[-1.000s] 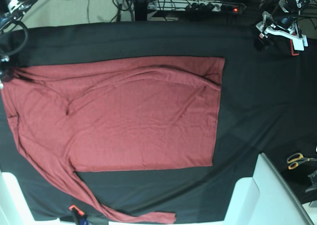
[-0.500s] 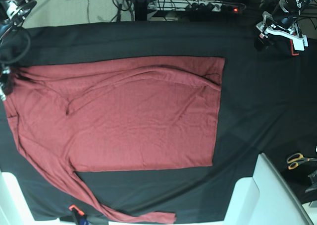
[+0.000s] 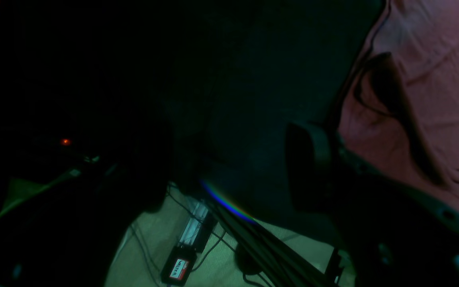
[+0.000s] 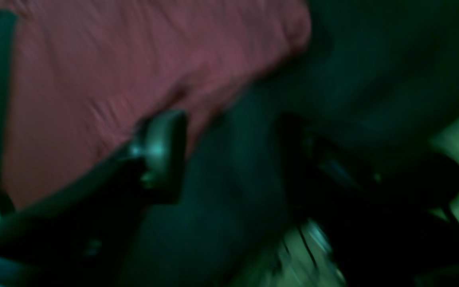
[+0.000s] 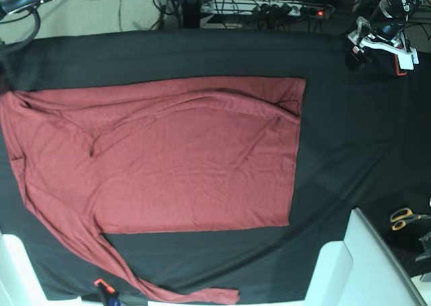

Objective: Fold the T-shirt properly

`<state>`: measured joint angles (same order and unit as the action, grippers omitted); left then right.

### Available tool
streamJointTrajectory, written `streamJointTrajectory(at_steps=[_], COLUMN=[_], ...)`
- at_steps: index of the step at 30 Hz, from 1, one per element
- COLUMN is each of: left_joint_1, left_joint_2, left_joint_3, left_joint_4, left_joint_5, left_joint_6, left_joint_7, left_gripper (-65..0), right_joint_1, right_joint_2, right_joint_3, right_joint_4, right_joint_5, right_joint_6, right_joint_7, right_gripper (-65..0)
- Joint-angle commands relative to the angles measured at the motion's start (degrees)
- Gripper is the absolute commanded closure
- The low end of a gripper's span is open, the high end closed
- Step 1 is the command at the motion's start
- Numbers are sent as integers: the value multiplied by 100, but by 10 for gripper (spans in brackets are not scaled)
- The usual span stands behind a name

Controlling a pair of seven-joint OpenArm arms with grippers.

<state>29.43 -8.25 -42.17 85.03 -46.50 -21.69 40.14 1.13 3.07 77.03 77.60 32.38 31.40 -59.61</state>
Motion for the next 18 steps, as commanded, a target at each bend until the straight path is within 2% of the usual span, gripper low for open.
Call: streamJointTrajectory(at_steps=[1,3,11,13,18], left_joint_1=[24,-11,-29,-29,-20], left_joint_2=[-76,-76,-76,-76,-76], left_joint_3=[-24,-24,-16,-16,-16], left_joint_4=[72,72,64,64,64], left_joint_5=[-75,-75,-75,-75,-75], left_joint_6=[-50,-50,-121,-279,-288], left_joint_7=[-80,-80,-80,-80,-80], left_gripper=[-428,-428,-436,-436,-436], right_joint_1=[50,50,191,191,323], right_joint_2=[40,49,770,928,1271], right_joint_3=[2,2,2,2,2], right_joint_4=[-46,-336,-2472,-2859,-3492], right_joint_5=[133,125,142,142,142], right_joint_6=[47,47,56,65,65], right_joint_7=[146,383,1254,1579,1878], right_gripper=[-435,-479,-480,-480,-482])
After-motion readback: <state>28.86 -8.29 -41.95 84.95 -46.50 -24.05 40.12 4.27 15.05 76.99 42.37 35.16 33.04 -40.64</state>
